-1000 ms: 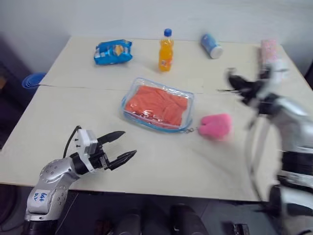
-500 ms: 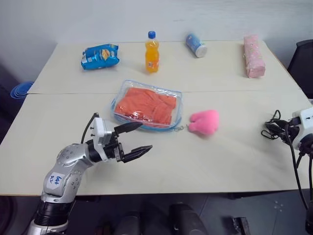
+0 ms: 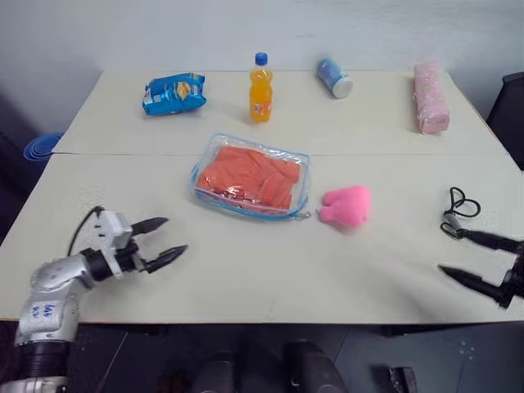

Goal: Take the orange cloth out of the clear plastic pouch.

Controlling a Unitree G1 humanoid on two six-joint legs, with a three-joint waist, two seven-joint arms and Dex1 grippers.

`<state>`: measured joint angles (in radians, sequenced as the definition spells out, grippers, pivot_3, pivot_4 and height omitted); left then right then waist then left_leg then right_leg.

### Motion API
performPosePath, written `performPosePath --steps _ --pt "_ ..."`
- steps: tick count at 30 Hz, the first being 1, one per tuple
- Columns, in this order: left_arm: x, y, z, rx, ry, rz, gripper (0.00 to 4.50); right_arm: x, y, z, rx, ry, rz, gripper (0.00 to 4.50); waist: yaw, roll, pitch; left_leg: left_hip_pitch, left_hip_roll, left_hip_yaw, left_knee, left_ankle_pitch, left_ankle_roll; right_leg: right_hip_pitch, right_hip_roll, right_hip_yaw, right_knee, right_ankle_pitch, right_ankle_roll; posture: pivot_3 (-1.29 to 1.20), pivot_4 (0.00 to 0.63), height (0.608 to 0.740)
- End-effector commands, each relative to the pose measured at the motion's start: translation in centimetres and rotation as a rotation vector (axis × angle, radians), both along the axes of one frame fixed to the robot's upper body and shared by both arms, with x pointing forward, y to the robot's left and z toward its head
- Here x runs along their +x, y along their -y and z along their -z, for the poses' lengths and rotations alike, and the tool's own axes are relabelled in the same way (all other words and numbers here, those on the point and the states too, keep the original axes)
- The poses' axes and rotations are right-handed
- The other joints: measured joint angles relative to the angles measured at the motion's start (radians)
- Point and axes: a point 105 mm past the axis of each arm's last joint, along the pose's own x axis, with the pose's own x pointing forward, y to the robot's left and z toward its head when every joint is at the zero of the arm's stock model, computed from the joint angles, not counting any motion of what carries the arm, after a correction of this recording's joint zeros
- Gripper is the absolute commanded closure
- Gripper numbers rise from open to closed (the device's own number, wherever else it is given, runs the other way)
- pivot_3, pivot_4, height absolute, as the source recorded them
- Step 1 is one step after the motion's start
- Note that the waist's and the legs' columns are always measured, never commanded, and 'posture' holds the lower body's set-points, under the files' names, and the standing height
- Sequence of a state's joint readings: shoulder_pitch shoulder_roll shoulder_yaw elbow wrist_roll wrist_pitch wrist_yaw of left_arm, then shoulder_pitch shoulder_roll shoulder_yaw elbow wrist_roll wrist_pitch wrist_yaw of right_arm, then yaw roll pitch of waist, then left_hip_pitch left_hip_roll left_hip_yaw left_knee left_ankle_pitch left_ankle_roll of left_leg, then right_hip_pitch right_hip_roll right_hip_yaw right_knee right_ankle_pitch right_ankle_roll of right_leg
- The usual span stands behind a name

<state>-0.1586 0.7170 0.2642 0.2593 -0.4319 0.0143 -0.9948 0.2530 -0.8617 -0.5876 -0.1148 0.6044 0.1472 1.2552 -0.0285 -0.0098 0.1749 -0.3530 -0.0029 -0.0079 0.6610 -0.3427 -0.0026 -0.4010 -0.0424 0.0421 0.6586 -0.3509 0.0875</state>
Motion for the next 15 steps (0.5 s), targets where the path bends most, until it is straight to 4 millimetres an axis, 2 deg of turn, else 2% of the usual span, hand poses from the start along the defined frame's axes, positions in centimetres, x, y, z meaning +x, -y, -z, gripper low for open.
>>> performPosePath --steps 1,3,7,12,15 --pt "2.0 -1.4 -2.4 0.133 0.148 -0.014 0.0 -0.7 -5.5 0.1 -0.007 0.113 -0.163 0.04 0.003 -0.001 0.0 0.0 -0.001 -0.002 0.0 0.0 0.0 0.001 -0.001 -0.002 -0.001 0.0 0.0 0.0 0.15 0.74" --pt "2.9 -0.9 -2.8 0.182 0.15 0.043 0.0 -1.0 -7.5 0.5 0.02 0.152 -0.197 0.04 0.01 -0.001 0.0 -0.001 -0.002 -0.005 0.001 0.0 0.0 0.002 -0.003 -0.006 -0.002 0.0 0.0 0.0 0.15 0.74" --pt "5.9 1.6 -4.3 0.285 0.204 0.183 0.0 -0.9 -11.1 1.1 0.098 0.224 -0.228 0.04 0.031 -0.002 0.0 -0.003 -0.003 -0.009 0.003 0.002 -0.006 0.002 -0.003 -0.01 -0.002 0.0 0.0 0.0 0.15 0.74" --pt "8.5 4.8 -4.6 0.382 0.214 0.296 0.0 -0.4 -13.4 1.3 0.155 0.243 -0.224 0.04 0.03 -0.003 0.0 -0.005 -0.004 -0.008 0.004 0.001 -0.005 0.001 -0.003 -0.011 -0.002 0.0 0.001 0.0 0.15 0.74" --pt "9.5 5.9 -4.8 0.415 0.226 0.305 0.0 -0.3 -13.6 1.3 0.16 0.247 -0.215 0.04 0.026 -0.004 0.0 -0.005 -0.004 -0.007 0.004 0.001 -0.005 0.0 -0.002 -0.011 -0.001 0.0 0.001 0.0 0.15 0.74"
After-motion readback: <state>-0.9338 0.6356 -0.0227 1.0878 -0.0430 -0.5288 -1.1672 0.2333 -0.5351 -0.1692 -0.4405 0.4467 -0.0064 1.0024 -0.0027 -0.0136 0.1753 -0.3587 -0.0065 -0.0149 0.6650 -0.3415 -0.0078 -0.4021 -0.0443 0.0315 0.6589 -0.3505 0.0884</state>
